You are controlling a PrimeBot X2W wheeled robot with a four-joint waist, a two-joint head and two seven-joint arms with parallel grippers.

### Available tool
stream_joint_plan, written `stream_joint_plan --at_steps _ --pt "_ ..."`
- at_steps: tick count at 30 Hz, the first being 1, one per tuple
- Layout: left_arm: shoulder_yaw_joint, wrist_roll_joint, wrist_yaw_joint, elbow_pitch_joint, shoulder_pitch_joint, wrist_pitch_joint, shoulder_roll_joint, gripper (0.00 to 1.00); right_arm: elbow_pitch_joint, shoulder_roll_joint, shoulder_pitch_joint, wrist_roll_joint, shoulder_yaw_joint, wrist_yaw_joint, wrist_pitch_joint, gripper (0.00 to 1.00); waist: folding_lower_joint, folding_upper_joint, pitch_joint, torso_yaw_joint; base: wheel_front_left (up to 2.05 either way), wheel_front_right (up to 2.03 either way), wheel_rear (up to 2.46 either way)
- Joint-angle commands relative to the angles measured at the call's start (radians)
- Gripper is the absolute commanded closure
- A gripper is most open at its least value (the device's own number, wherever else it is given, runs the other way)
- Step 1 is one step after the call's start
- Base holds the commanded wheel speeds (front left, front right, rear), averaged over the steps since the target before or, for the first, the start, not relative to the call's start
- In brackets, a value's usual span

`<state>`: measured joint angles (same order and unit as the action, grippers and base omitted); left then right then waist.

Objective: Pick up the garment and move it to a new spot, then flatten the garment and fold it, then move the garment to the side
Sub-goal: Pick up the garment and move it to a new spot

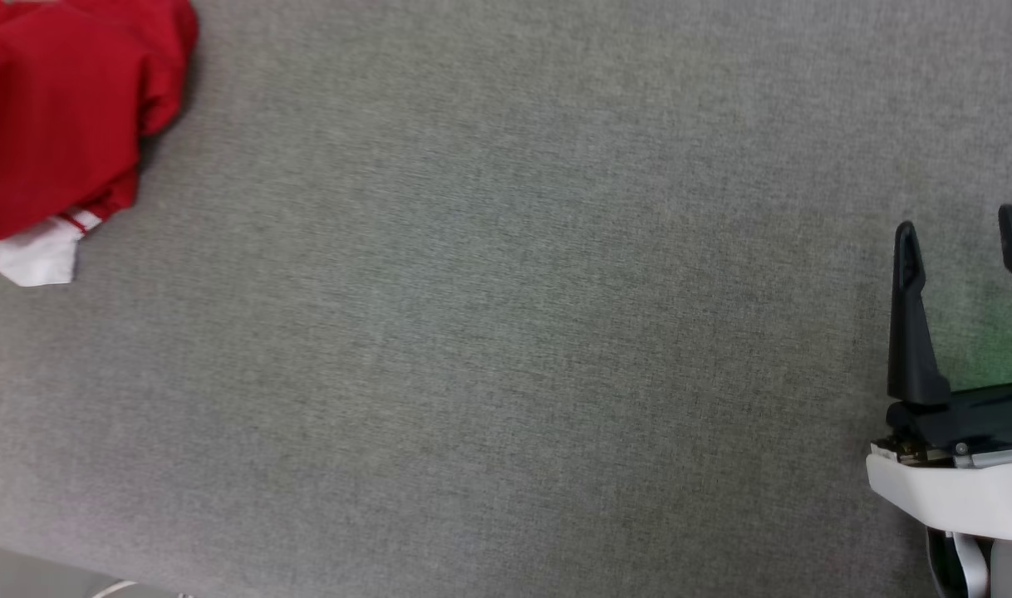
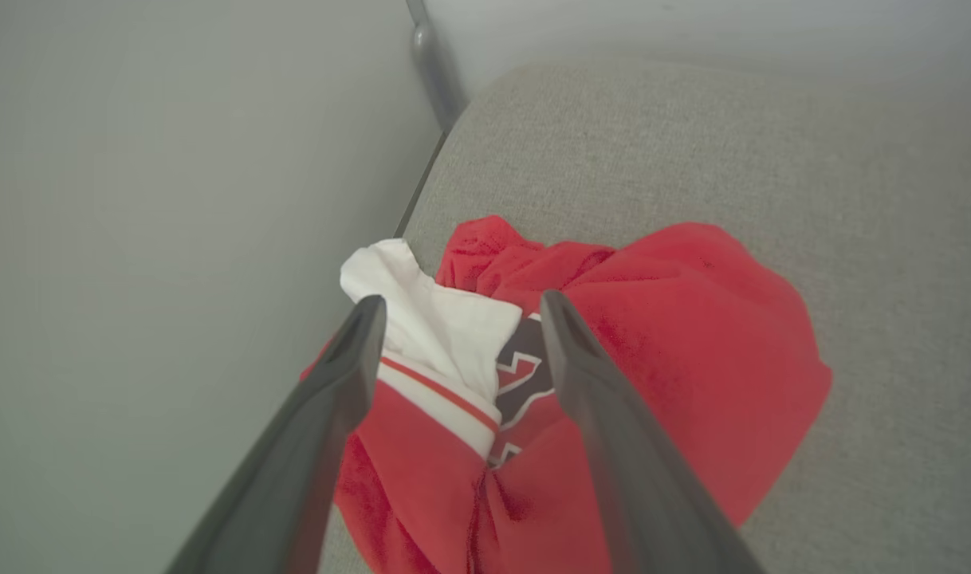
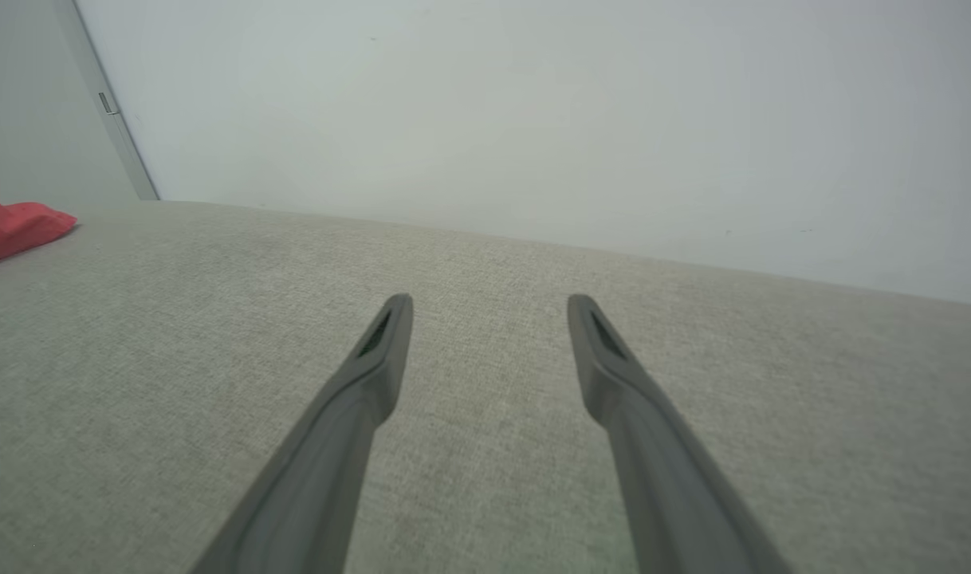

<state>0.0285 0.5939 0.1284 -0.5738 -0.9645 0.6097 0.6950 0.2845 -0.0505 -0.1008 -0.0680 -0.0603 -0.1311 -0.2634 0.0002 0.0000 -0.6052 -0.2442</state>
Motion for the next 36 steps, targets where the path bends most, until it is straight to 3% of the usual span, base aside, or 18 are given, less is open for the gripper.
stream_joint_plan --at_steps 1,7,13,17,18,19,27,36 --pt "-0.012 0.024 -0.001 -0.001 0.006 0.037 0.022 0.00 0.010 0.001 -0.017 -0.007 0.000 0.001 -0.002 0.00 -0.0002 0.0000 -0.036 0.020 0.00 0.00 0.00" --pt "-0.074 0.159 -0.001 0.000 0.033 0.239 0.073 0.00 0.049 0.001 -0.044 -0.019 0.000 0.001 -0.002 0.00 -0.0002 0.0000 -0.106 0.046 0.00 0.00 0.00" --pt "-0.158 0.175 0.000 -0.021 0.067 0.299 0.057 0.00 0.061 0.001 -0.055 -0.028 0.002 0.001 -0.002 0.00 -0.0002 0.0000 -0.153 0.055 0.00 0.00 0.00" --pt "-0.203 0.177 0.000 -0.042 0.076 0.281 0.038 0.00 0.052 0.001 -0.061 -0.030 -0.002 0.001 -0.001 0.00 -0.0002 0.0000 -0.159 0.059 0.00 0.00 0.00" --pt "-0.213 0.183 0.000 -0.043 0.077 0.281 0.039 0.85 0.049 0.001 -0.060 -0.031 -0.003 0.001 -0.001 0.00 -0.0002 0.0000 -0.157 0.059 0.00 0.00 0.00" --pt "-0.224 0.187 0.000 -0.042 0.078 0.283 0.044 1.00 0.045 0.001 -0.059 -0.030 -0.006 0.001 -0.001 0.00 -0.0002 0.0000 -0.154 0.058 0.00 0.00 0.00" --pt "-0.268 0.212 -0.001 0.035 0.032 0.220 0.175 1.00 -0.024 0.001 -0.029 0.005 0.007 0.001 -0.002 0.00 -0.0002 0.0000 0.011 0.055 0.00 0.00 0.00" --pt "-0.378 0.205 -0.001 0.232 -0.029 0.241 0.249 1.00 -0.096 0.001 0.007 0.062 0.027 0.001 -0.002 0.00 -0.0002 0.0000 0.177 0.079 0.00 0.00 0.00"
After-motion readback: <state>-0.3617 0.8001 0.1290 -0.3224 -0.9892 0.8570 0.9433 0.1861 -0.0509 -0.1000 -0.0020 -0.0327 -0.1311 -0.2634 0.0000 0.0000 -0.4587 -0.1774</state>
